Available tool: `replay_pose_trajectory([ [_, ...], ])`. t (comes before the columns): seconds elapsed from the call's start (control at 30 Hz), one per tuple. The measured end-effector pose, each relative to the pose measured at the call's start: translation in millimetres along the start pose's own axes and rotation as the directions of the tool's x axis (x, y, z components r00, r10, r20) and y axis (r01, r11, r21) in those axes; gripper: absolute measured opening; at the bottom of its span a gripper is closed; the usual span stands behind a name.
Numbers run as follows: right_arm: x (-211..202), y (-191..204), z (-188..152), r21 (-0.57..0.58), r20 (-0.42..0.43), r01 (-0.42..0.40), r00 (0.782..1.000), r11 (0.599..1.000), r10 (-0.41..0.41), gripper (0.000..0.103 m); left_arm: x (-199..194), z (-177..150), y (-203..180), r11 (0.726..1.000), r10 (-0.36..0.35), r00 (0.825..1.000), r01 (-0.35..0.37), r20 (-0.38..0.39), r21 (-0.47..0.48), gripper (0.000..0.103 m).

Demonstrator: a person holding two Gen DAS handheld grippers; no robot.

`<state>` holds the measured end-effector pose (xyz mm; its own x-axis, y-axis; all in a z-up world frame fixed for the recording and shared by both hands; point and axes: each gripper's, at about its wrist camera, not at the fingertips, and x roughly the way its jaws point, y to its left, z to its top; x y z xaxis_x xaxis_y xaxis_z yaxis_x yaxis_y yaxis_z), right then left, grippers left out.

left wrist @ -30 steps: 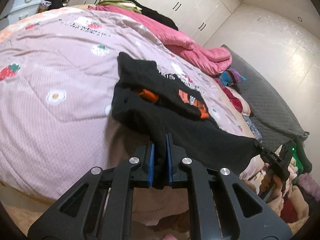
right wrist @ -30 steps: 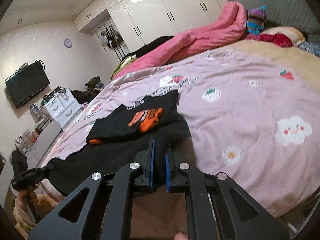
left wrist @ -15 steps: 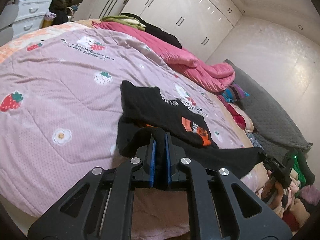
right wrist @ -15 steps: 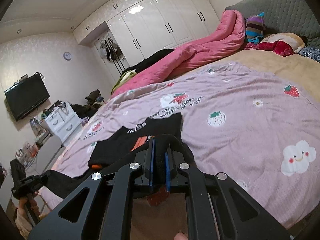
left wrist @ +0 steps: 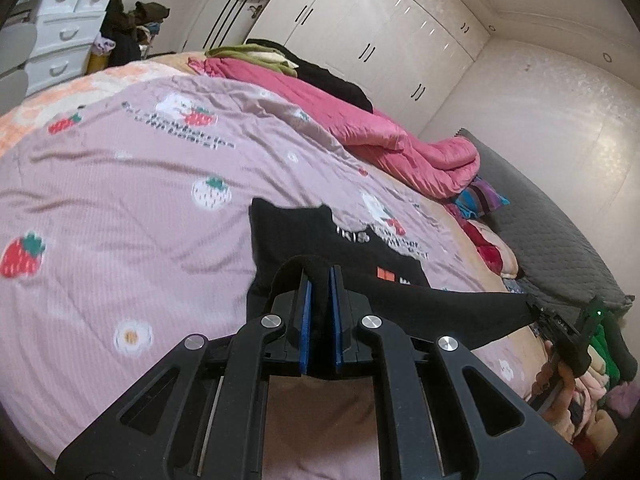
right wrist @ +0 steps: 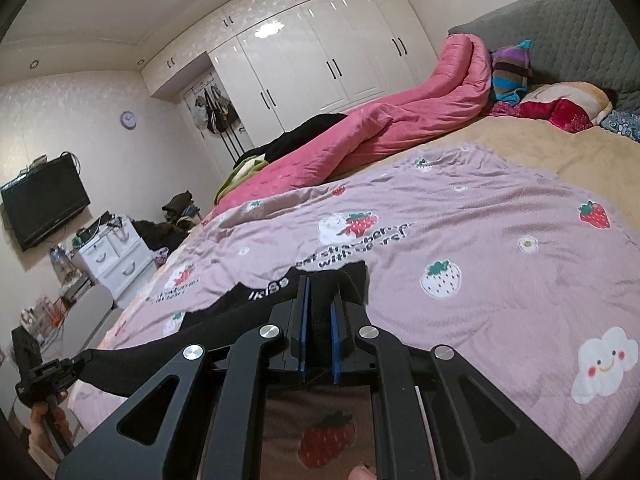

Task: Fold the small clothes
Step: 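Lift the hem with both tools and fold it over toward the collar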

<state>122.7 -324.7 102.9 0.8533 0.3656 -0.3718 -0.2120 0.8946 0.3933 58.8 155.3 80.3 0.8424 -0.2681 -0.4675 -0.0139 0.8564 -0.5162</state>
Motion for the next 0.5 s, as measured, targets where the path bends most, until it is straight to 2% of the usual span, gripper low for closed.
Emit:
replay_pose_trajectory([
  [0.17,19.7,-1.6,15.3,0.048,0.012,0.005,1.000,0.999,-0.006,0.008,16.0,24.2,-3.1,1.000,0.018,1.000,-0.018,0.012,0.012,0.003],
  [0.4,50.1,6.1,26.8,0.004,0.002,0.117,0.993,0.993,-0.117,0.008,46.5,48.7,-2.9,0.999,0.038,0.999,-0.038,0.009,0.007,0.003],
  [0.5,64.8,7.4,32.8,0.018,-0.010,0.119,0.993,0.993,-0.119,0.008,59.3,58.0,1.6,0.998,0.056,0.998,-0.056,0.004,0.002,0.003],
])
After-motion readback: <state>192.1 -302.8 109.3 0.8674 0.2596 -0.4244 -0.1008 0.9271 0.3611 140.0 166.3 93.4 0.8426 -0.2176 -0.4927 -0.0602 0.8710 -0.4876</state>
